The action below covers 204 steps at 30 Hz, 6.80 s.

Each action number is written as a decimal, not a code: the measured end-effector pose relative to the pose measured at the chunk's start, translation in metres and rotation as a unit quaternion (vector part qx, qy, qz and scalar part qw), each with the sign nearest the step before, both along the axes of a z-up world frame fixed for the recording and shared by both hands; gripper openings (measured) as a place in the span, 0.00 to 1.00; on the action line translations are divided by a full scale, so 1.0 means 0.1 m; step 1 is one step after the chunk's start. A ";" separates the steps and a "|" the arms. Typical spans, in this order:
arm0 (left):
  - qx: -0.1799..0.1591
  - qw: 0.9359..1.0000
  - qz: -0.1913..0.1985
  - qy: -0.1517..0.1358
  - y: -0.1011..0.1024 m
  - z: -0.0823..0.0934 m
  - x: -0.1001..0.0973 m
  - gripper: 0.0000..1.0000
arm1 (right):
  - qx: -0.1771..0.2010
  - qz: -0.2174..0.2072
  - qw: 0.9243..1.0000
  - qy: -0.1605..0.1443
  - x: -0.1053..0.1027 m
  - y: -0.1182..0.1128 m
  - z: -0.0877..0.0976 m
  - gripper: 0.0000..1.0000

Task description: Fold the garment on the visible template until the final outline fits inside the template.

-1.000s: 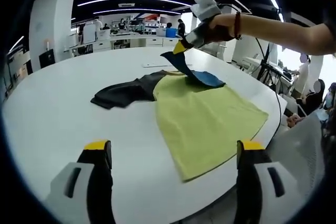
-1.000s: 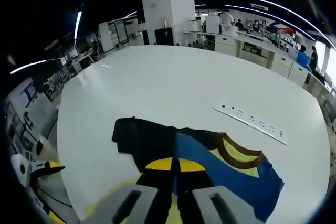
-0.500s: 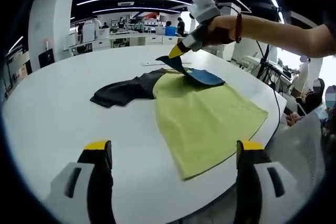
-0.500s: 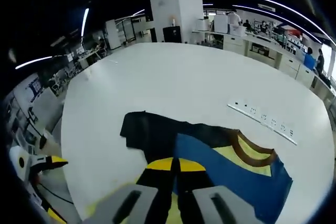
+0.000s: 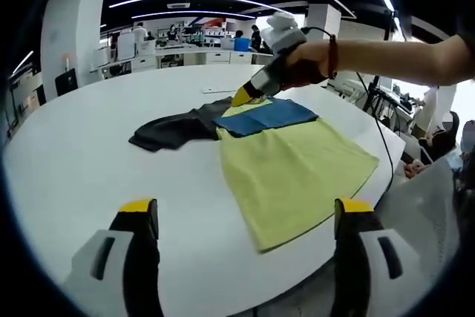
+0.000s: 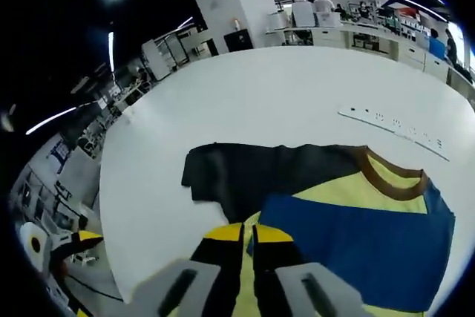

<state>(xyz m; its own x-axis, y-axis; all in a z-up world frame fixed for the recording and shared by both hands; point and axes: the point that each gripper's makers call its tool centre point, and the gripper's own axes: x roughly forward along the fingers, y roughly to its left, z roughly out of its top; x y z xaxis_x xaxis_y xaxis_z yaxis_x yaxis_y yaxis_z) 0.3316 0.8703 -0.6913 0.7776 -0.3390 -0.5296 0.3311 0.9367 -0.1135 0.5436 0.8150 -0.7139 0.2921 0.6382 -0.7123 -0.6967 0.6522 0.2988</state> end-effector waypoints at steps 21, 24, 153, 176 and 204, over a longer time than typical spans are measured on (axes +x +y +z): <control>0.005 1.000 -0.001 -0.008 -0.02 0.03 0.05 0.99 | -0.067 -0.011 0.995 -0.076 0.28 -0.66 -0.02 0.77; 0.007 1.000 -0.002 -0.008 -0.03 0.03 0.05 0.99 | -0.077 -0.018 0.994 -0.076 0.31 -0.82 -0.04 0.77; 0.031 0.988 0.147 -0.032 1.21 -0.09 1.58 0.60 | -0.036 -0.013 0.991 -0.131 -0.41 -2.69 0.42 0.77; -0.004 0.982 0.187 0.021 1.34 -0.58 1.85 0.34 | -0.021 -0.039 0.988 -0.151 -0.62 -2.68 0.54 0.74; -0.011 0.980 0.189 0.058 1.27 -0.69 1.88 0.00 | -0.022 -0.008 0.985 -0.173 -0.82 -2.59 0.71 1.00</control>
